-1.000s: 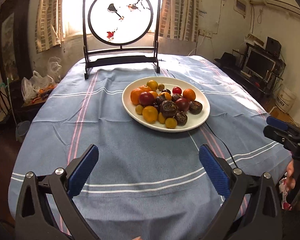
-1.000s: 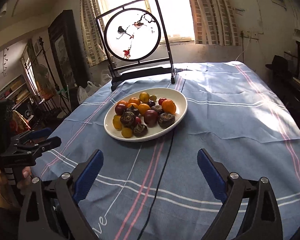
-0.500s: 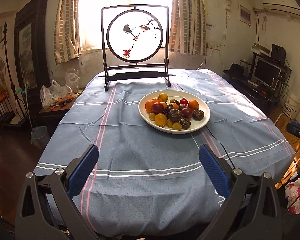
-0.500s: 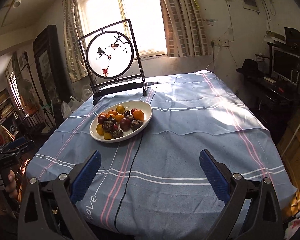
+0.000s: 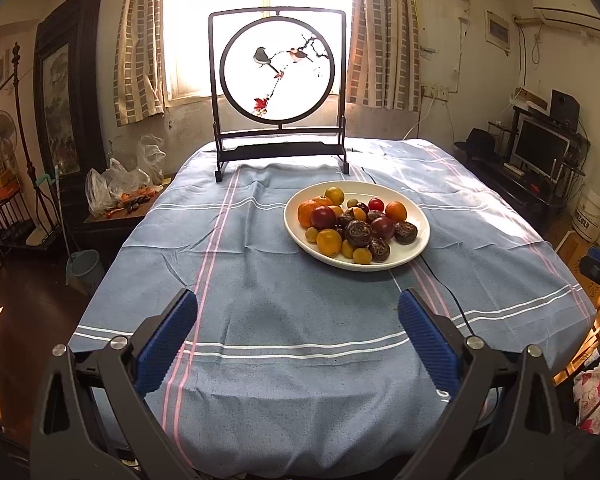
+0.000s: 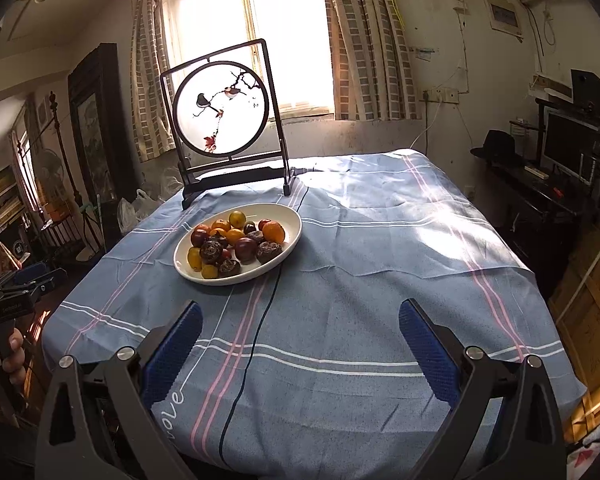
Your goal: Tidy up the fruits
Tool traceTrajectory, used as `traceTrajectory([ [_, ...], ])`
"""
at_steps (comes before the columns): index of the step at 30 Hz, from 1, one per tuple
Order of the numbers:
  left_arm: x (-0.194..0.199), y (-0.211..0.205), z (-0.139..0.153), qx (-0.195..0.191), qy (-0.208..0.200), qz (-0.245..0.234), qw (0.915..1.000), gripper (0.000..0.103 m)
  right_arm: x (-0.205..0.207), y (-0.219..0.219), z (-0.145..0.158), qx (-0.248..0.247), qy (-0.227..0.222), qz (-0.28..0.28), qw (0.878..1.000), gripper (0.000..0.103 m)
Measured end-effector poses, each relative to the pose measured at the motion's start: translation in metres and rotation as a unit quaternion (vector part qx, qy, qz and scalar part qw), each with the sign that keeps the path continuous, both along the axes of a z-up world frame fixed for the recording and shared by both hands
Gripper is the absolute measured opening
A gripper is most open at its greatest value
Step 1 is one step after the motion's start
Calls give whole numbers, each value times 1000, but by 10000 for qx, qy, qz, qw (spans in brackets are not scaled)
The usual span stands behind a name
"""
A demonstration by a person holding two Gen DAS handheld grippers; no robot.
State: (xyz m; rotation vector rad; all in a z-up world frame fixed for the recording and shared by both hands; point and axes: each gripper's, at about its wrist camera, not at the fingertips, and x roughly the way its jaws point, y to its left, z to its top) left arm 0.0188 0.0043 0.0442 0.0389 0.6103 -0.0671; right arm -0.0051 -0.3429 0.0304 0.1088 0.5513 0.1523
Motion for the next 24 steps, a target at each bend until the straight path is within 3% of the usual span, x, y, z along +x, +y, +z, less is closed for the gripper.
traceTrajectory([
  [10, -3, -3, -2, 215, -232, 133, 9994, 98, 1, 8, -7, -21, 78, 85, 9999, 99],
  [13, 0, 2, -1, 14, -90, 11, 10000, 98, 0, 9, -8, -36, 95, 91, 9999, 99],
  [24, 3, 6, -5, 25, 3, 70, 10000, 98, 1, 6, -9, -33, 105, 58, 9999, 99],
])
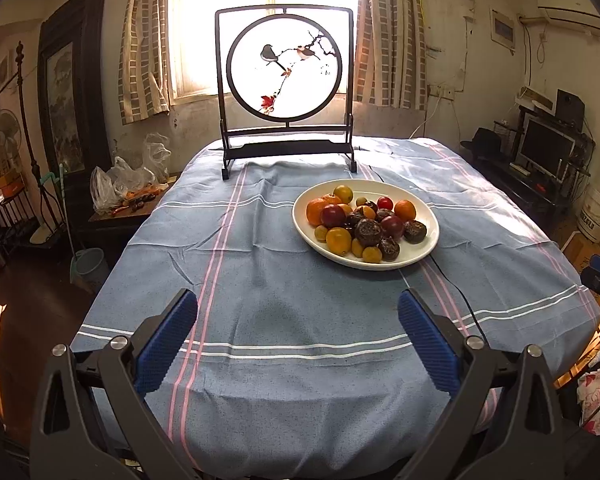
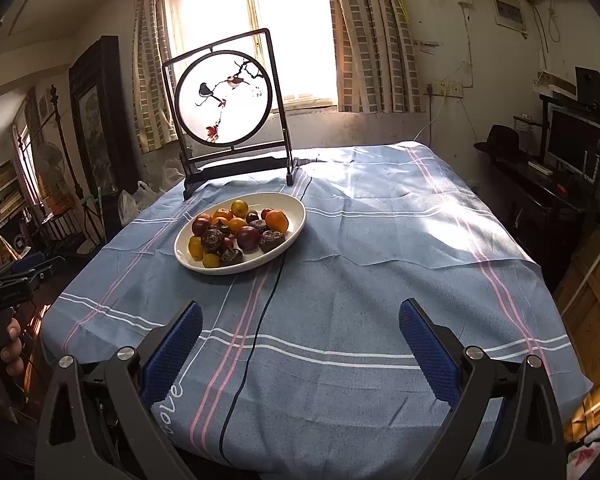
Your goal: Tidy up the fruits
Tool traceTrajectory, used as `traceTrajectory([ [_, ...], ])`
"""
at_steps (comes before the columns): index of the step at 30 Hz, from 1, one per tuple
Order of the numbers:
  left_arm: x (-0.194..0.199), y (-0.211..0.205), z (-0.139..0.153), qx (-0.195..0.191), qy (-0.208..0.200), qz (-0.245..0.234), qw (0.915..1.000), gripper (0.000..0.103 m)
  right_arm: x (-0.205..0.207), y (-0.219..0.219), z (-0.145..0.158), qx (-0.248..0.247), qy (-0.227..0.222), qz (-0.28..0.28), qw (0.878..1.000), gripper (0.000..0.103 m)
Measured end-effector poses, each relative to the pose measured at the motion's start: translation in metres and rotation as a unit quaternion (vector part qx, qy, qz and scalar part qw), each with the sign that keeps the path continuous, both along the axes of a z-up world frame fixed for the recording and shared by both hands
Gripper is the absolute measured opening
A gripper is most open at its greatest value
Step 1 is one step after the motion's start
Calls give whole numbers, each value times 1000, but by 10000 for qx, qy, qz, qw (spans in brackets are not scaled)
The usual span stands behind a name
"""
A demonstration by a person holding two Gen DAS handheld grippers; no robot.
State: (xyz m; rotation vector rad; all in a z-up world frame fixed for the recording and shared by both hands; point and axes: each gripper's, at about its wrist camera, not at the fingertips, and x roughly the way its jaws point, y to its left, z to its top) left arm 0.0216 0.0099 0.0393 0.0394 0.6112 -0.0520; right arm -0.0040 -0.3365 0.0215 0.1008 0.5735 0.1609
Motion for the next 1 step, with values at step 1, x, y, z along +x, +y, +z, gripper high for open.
traceTrajectory([
  [1, 0, 0, 0, 4, -8, -36, 10000, 98, 0, 0, 0, 2, 1, 2, 10000, 99],
])
